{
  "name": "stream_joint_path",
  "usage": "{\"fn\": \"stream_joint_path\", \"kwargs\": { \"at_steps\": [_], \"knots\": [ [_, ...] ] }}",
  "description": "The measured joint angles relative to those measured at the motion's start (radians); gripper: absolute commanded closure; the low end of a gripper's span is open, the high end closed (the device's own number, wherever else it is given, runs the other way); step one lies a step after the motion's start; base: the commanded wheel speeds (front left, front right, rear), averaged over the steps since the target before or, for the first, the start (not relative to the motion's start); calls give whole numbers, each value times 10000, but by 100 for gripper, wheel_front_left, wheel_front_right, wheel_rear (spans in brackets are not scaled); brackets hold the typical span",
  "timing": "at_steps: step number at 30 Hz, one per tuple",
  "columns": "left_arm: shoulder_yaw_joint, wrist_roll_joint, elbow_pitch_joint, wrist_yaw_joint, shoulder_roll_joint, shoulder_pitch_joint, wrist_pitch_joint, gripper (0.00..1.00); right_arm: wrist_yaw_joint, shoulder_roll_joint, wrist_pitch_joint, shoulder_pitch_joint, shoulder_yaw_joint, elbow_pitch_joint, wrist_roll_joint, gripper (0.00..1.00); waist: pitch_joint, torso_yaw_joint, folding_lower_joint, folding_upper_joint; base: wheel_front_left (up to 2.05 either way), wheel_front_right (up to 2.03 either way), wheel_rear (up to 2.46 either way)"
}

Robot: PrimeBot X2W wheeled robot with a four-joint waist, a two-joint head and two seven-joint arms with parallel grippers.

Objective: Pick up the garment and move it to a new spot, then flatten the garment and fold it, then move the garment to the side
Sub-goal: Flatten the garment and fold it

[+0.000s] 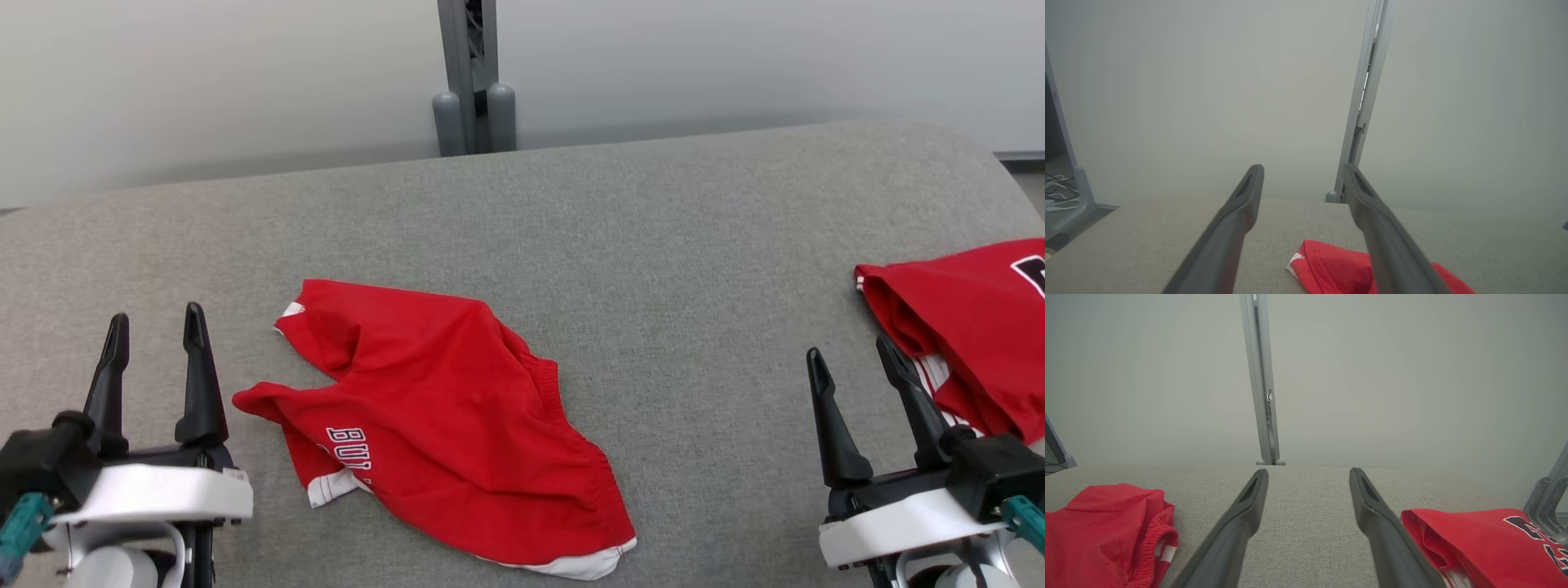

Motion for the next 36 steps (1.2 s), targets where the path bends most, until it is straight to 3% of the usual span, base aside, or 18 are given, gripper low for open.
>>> {"fn": "stream_joint_path", "kwargs": {
  "at_steps": [8, 17, 30, 36],
  "knots": [
    [71, 1200, -832, 25, -205, 1661, -13, 0, 2, 4, 203, 504, 282, -36, -84, 0, -665, 280, 0, 0, 0, 0, 0],
    [-614, 1269, -853, -297, -127, 2179, 376, 0, 0, 6, 420, 1062, 489, -44, 21, 0, -1101, 478, 0, 0, 0, 0, 0],
    [-794, 1258, -732, -316, -148, 1940, 497, 0, 0, 2, 514, 1065, 468, -132, 56, 0, -1130, 592, 0, 0, 0, 0, 0],
    [-897, 1248, -665, -401, -180, 1834, 497, 0, 0, -443, 815, 895, 1728, 211, 290, 0, -1007, 809, 0, 0, 0, 0, 0]
  ]
}}
